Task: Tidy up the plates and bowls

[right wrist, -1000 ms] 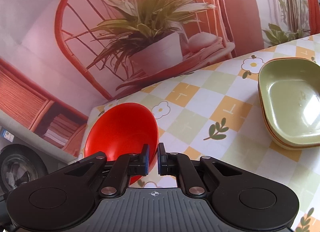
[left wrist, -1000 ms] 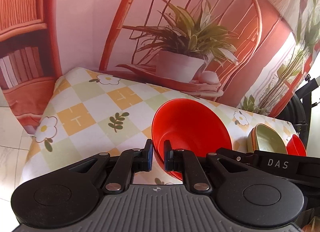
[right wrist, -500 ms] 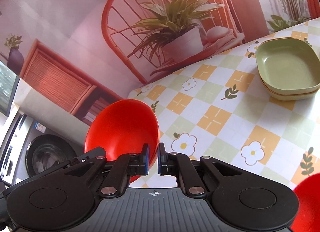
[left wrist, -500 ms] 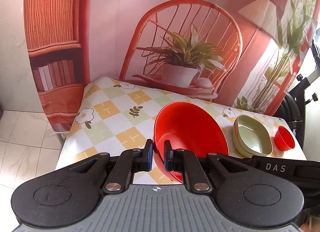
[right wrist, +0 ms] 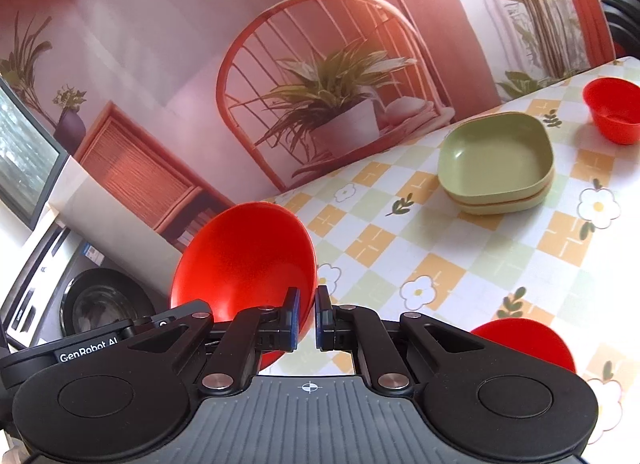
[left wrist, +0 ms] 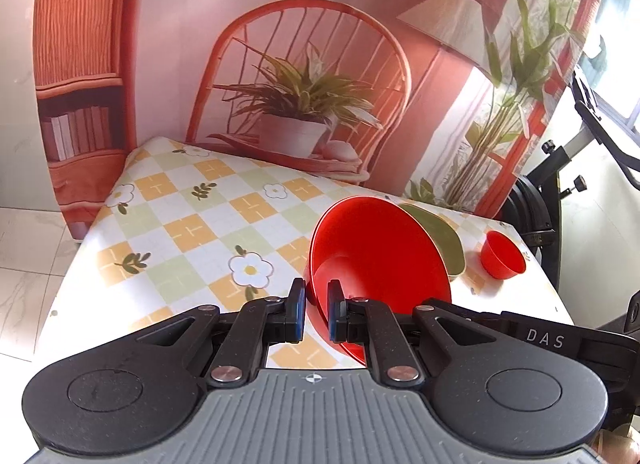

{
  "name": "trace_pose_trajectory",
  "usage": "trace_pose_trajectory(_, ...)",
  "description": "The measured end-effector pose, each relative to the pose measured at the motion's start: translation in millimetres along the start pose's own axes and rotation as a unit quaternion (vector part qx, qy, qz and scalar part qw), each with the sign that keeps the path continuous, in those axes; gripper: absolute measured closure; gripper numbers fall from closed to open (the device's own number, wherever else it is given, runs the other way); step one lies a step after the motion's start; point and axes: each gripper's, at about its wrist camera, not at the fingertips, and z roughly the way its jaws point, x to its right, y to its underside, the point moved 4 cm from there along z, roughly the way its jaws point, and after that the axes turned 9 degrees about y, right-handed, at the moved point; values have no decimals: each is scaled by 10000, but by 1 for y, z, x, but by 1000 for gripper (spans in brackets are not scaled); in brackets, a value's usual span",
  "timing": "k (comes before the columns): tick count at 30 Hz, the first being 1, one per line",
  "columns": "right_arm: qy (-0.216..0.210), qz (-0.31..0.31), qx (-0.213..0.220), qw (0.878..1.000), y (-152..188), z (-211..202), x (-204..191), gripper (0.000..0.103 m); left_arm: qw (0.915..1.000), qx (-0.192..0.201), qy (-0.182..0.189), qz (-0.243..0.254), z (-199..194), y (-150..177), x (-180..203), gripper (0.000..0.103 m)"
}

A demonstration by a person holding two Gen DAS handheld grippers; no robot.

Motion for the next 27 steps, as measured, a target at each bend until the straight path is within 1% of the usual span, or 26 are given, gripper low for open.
trace_pose_trajectory(5, 147, 42, 150, 9998, -1, -23, 36, 96, 9998, -39, 184, 88, 13, 15, 29, 91)
trace_pose_trajectory(10, 296, 278, 96, 9991, 5, -38, 74, 96, 9991, -224, 326, 128, 27, 36, 56, 91)
trace_pose_trajectory(14, 406, 368, 76, 9985, 11, -47, 99, 96, 9983, -364, 349, 301, 37, 55, 74, 91)
trace_pose_trajectory(18, 508, 492, 78, 9975, 21, -53, 123, 96, 9977, -506, 439, 135, 47, 75, 83, 90)
trace_pose_trajectory(22, 580, 651, 2, 9962, 31, -52, 143, 96, 9973, -615, 384, 127, 58, 95, 89, 90)
trace_pose_trajectory(27, 555, 687, -13, 9961, 41, -46, 152, 95, 9971, -732, 188, 133, 69, 112, 89, 90)
